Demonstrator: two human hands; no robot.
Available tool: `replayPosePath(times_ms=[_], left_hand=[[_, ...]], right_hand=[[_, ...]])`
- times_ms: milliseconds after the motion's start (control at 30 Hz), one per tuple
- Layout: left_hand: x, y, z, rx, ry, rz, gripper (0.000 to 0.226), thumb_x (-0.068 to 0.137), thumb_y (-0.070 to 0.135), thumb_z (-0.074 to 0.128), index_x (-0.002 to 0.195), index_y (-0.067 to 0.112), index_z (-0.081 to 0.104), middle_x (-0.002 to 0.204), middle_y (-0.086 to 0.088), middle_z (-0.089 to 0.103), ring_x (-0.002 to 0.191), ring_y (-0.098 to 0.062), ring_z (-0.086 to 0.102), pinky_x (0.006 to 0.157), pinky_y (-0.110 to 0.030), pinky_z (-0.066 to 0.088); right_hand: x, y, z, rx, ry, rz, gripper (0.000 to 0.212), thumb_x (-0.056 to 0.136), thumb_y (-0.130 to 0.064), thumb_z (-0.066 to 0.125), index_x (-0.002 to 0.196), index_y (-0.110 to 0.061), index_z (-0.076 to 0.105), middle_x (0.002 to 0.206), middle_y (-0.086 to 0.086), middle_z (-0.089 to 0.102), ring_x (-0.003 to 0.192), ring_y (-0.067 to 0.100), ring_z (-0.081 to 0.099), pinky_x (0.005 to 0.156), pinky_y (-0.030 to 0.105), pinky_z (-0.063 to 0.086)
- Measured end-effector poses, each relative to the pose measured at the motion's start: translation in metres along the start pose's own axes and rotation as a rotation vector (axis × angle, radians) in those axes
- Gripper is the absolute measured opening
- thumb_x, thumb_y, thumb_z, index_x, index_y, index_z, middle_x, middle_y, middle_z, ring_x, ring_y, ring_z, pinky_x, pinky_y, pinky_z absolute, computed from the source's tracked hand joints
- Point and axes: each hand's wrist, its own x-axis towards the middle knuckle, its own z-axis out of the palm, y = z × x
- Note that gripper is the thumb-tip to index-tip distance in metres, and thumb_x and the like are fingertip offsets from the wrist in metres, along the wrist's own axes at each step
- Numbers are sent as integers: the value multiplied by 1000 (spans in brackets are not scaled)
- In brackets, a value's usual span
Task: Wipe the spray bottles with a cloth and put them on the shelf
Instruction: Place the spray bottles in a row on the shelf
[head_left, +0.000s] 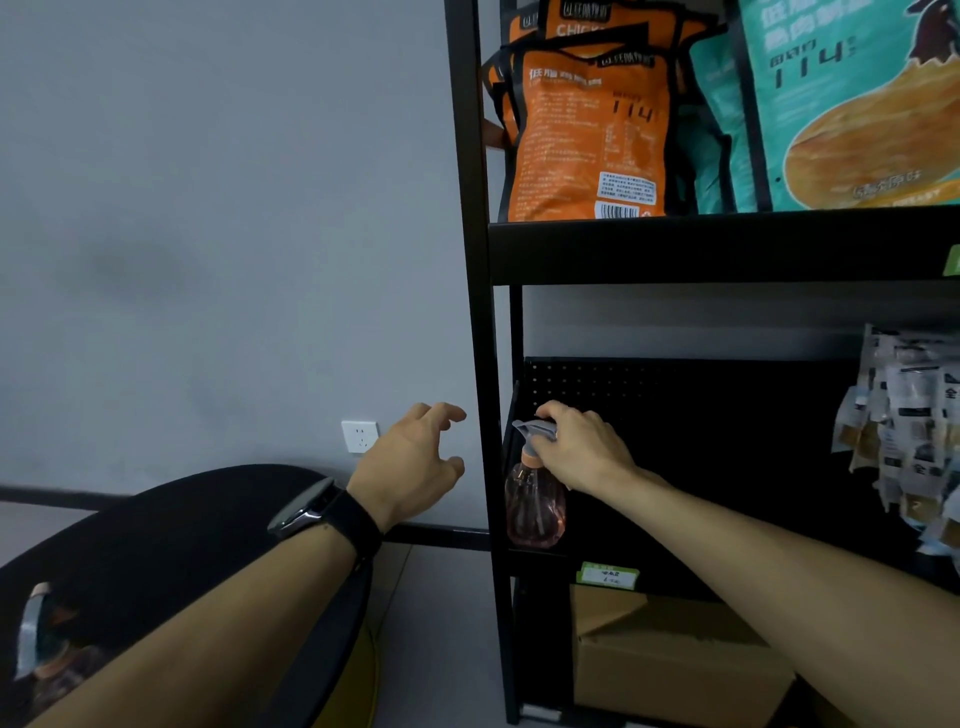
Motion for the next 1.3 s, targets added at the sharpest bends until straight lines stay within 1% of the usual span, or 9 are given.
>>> replayPosePath(times_ms=[133, 233, 300, 433, 567, 733, 933, 1033, 1300], left_hand=[[-5, 2, -11, 6, 12, -6, 50, 91, 21, 62, 139, 23, 47, 134, 0, 52, 99, -17, 60, 90, -29, 49], [-10, 4, -21, 21, 32, -3, 49, 93, 23, 62, 139, 23, 47, 134, 0, 52, 94, -13, 56, 86, -24, 45], [-15, 6, -31, 27, 43, -12, 48, 94, 26, 61, 139, 23, 47, 134, 1, 52, 95, -13, 56, 85, -23, 44], [-35, 7, -57, 10, 81, -49, 44, 95, 29, 59, 137, 23, 50, 130, 1, 55, 99, -17, 60, 92, -30, 46], [-63, -4, -77, 19, 134, -95, 42, 94, 27, 59, 136, 22, 52, 129, 2, 56, 91, -14, 53, 86, -26, 40], [-106, -32, -93, 30, 167, -160, 42, 94, 26, 59, 135, 20, 52, 129, -1, 57, 93, -14, 53, 84, -26, 42], [-160, -70, -113, 50, 201, -290, 42, 93, 28, 61, 134, 20, 53, 129, -1, 58, 107, -19, 62, 96, -33, 47], [-184, -93, -123, 71, 222, -362, 43, 92, 29, 61, 134, 21, 53, 128, 0, 59, 107, -19, 61, 95, -33, 47], [-247, -152, -136, 80, 242, -534, 44, 90, 28, 64, 133, 22, 54, 126, -1, 61, 104, -20, 62, 94, -37, 50]], right_hand=[[-4, -5, -7, -41, 25, -32, 52, 95, -31, 53, 144, -21, 38, 133, 3, 54, 113, 23, 57, 76, 27, 43], [-8, -12, -17, -84, 74, -80, 45, 96, -33, 50, 139, -19, 45, 134, 3, 53, 120, 22, 52, 96, 34, 43], [-15, -19, -22, -99, 122, -134, 40, 97, -33, 48, 134, -17, 51, 131, 2, 56, 119, 20, 52, 101, 36, 40], [-37, -44, -33, -34, 158, -278, 33, 98, -29, 48, 125, -15, 59, 124, 1, 60, 113, 18, 55, 99, 34, 42], [-55, -73, -31, 7, 135, -399, 31, 96, -29, 49, 121, -15, 62, 117, 0, 63, 103, 17, 59, 91, 33, 47], [-73, -114, -9, 2, 74, -540, 31, 96, -29, 49, 120, -15, 62, 115, -1, 64, 104, 18, 59, 85, 29, 45], [-93, -167, 29, 33, -37, -617, 33, 97, -29, 46, 123, -15, 59, 120, -1, 61, 108, 18, 56, 86, 30, 43], [-102, -190, 48, 54, -83, -646, 33, 97, -32, 46, 123, -16, 60, 121, -2, 61, 110, 18, 56, 91, 32, 45], [-126, -233, 112, 102, -196, -688, 30, 95, -34, 49, 119, -21, 61, 113, -6, 62, 104, 17, 57, 89, 37, 49]])
